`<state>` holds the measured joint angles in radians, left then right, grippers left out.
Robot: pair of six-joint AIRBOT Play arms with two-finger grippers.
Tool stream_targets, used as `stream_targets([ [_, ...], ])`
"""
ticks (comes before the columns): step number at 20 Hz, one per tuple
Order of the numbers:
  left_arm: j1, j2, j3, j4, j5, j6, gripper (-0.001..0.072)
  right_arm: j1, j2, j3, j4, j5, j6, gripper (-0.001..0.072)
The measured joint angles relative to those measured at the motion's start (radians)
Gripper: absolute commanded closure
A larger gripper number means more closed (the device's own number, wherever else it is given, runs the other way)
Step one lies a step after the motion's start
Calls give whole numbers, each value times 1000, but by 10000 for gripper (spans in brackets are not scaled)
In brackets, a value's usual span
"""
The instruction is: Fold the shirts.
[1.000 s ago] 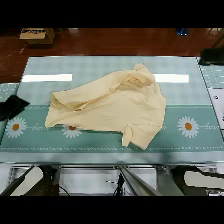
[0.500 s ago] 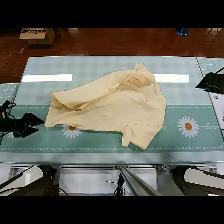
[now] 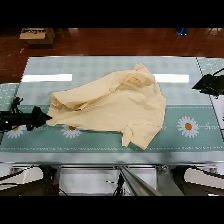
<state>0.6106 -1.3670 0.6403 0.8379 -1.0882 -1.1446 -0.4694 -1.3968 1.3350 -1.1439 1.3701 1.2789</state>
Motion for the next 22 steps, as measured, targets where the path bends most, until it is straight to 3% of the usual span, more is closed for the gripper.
stream_targets([
  [3,-23,-21,0,-29,0,5,690,-3,1,-18,-29,42,-3,274],
  [8,-8,-29,3,-36,-43,45,690,-47,63,-243,-9,65,-15,267],
  [10,-4,-26,4,-30,-64,67,690,-57,101,-383,44,52,-48,211],
  [16,0,-21,7,-37,-100,98,690,-67,165,-719,232,-46,-136,214],
  [22,0,-17,7,-52,-129,109,690,-56,176,-870,452,-182,-204,232],
])
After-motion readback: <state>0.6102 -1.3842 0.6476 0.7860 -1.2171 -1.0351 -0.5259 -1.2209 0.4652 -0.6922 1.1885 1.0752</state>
